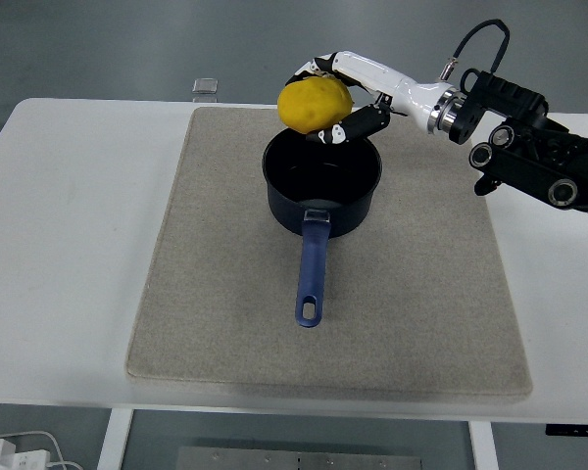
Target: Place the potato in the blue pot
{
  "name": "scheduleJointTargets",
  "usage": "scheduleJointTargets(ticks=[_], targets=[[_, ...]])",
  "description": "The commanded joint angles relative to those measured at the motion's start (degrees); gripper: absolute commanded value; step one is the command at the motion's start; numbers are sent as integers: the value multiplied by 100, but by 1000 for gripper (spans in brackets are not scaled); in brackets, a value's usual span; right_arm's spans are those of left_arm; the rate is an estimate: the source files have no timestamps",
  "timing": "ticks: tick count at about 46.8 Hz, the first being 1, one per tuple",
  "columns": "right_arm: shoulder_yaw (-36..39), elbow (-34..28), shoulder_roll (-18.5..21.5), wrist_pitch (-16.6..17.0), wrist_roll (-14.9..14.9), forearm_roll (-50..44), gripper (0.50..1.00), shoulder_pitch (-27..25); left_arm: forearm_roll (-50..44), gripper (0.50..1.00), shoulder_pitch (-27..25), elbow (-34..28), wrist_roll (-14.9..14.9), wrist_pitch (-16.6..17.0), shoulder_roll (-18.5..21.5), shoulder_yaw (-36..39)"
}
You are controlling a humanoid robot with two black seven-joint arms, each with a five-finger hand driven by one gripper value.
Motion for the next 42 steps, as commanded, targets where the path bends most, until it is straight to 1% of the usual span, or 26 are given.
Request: scheduleJointTargets(ticks=[1,8,16,20,29,32,33,34,35,36,37,42], targets=[[-1,-16,12,0,0,-9,500,-24,1,1000,1,4,0,0,0,0],[-36,-69,73,-8,0,-44,500,-191,1,1000,1,-5,0,0,0,0],[-282,-561,416,-44,0,-80,500,-543,1,1000,1,4,0,0,0,0],[-291,-737,592,-61,0,-80,500,-604,1,1000,1,-5,0,0,0,0],[-274,-798,619,-70,0,-71,500,-604,1,1000,1,-5,1,0,0,0],[-212,-798,627,-157,0,-45,500,-613,1,1000,1,4,0,0,0,0],[-203,-798,627,-210,0,-36,575,-613,9,1000,1,-5,0,0,0,0],[-238,-798,627,-280,0,-27,663,-613,1,1000,1,4,0,8,0,0],[-282,-798,627,-333,0,-27,769,-613,1,1000,1,4,0,0,0,0],[-282,-790,619,-368,9,-27,912,-613,1,1000,1,4,0,0,0,0],[-282,-790,619,-395,9,-27,956,-622,1,1000,1,4,0,0,0,0],[-282,-790,619,-430,0,-27,954,-613,1,1000,1,-5,0,0,0,0]])
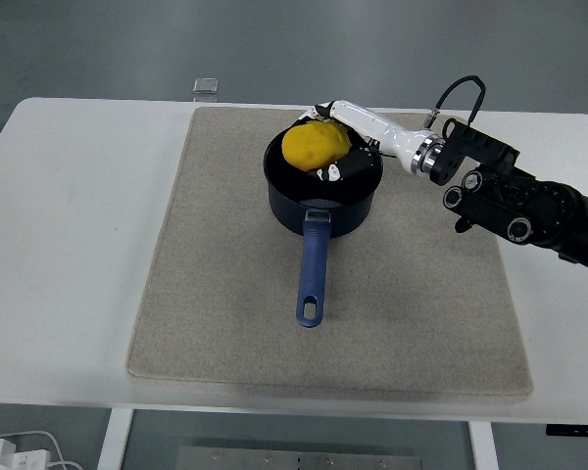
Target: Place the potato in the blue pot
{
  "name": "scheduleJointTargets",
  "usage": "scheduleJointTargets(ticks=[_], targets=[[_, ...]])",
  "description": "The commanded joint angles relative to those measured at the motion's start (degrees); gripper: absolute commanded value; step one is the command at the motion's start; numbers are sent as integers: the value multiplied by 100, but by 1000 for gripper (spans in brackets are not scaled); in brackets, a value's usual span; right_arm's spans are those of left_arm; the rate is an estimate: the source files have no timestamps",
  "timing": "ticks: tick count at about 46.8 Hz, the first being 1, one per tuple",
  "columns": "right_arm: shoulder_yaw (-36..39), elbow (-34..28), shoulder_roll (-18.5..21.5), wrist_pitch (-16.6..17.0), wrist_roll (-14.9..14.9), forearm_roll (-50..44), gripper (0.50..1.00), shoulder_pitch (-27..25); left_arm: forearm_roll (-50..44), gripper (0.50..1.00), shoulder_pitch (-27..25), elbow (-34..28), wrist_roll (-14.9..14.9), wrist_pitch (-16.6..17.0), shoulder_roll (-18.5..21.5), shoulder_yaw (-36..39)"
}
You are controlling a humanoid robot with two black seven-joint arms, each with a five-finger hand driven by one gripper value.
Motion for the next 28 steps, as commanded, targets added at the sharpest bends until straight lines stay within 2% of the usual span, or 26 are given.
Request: scheduleJointTargets(ticks=[1,28], targets=[[5,2,-4,-19,-5,11,954,1,0,1000,0,3,-1,-1,0,0],[75,2,-12,-28,-5,20,954,-17,0,1000,0,3,-1,-1,0,0]])
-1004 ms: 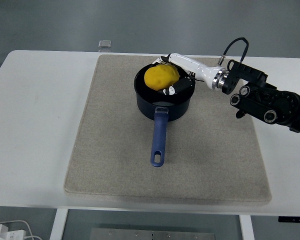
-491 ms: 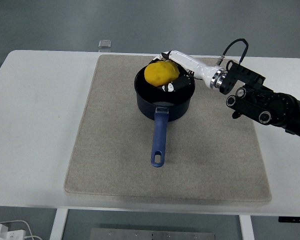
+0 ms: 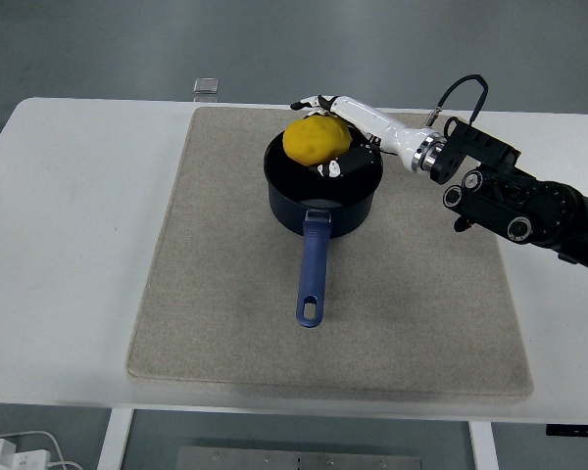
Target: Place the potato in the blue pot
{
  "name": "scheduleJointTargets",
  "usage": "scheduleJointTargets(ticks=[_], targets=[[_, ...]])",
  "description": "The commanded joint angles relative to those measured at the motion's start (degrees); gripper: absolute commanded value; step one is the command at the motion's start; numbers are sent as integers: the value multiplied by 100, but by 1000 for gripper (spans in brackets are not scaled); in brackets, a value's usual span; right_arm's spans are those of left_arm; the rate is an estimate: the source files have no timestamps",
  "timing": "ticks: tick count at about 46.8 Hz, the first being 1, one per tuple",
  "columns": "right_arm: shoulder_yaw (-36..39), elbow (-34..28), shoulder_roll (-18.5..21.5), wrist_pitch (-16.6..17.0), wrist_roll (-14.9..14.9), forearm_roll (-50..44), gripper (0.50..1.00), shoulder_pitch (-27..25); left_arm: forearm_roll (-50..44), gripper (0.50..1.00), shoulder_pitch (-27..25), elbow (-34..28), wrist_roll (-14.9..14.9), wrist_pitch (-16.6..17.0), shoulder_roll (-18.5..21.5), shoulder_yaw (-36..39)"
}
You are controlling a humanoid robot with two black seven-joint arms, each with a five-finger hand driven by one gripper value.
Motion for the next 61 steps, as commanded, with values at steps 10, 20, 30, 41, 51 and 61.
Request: scheduleJointTargets(ticks=[10,20,30,41,51,61], targets=[[8,0,-26,-2,-1,0,954,0,0,1000,0,-6,0,0,0,0],[26,0,-97,-125,7,9,954,0,0,1000,0,3,0,0,0,0],[52,0,-333,-239,7,131,954,0,0,1000,0,-6,0,0,0,0],[289,-43,-852,208,-19,1888,954,35,0,1000,0,-6,0,0,0,0],[324,-543,-1134,622,-625,3119,954,17,0,1000,0,3,0,0,0,0],[324,-1203,-1177,947,-766,4727,954,-202,0,1000,0,3,0,0,0,0]])
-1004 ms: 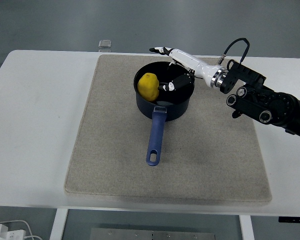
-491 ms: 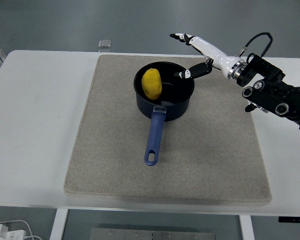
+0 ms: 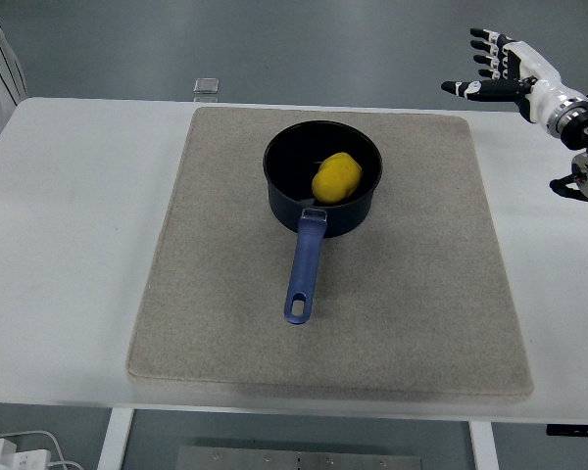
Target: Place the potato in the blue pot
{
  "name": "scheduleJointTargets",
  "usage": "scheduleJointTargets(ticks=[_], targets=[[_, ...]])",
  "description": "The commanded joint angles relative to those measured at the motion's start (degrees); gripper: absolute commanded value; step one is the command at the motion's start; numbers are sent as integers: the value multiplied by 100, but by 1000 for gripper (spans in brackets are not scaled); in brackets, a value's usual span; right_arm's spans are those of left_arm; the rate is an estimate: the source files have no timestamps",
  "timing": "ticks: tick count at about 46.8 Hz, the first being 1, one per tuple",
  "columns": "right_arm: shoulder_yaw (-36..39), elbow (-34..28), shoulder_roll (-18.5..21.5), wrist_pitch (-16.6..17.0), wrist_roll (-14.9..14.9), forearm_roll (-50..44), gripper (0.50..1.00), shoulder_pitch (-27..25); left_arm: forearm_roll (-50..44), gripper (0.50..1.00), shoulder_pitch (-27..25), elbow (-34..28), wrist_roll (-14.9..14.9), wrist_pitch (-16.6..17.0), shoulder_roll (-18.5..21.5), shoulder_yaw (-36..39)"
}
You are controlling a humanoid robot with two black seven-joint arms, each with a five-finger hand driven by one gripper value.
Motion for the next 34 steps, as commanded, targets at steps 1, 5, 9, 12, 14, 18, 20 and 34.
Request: scheduleJointTargets(ticks=[1,5,9,12,14,18,20,34], targets=[[-11,-136,-33,37,-75,650,954,-91,0,1000,0,4,0,-1,0,0],[-11,-145,-50,37,-206,1055,954,-223,0,1000,0,4,0,-1,0,0],[-2,-145,-59,28,-251,1170,954,-354,0,1000,0,-5,0,-1,0,0],[32,-145,-42,20,-260,1249,954,-434,0,1000,0,-5,0,-1,0,0],[164,-145,-33,20,-260,1328,954,-504,0,1000,0,-5,0,-1,0,0],[629,-145,-24,28,-365,1416,954,-680,0,1000,0,-5,0,-1,0,0],[858,-145,-15,37,-452,1416,954,-750,0,1000,0,4,0,-1,0,0],[1175,-145,-15,46,-541,1364,954,-794,0,1000,0,4,0,-1,0,0]])
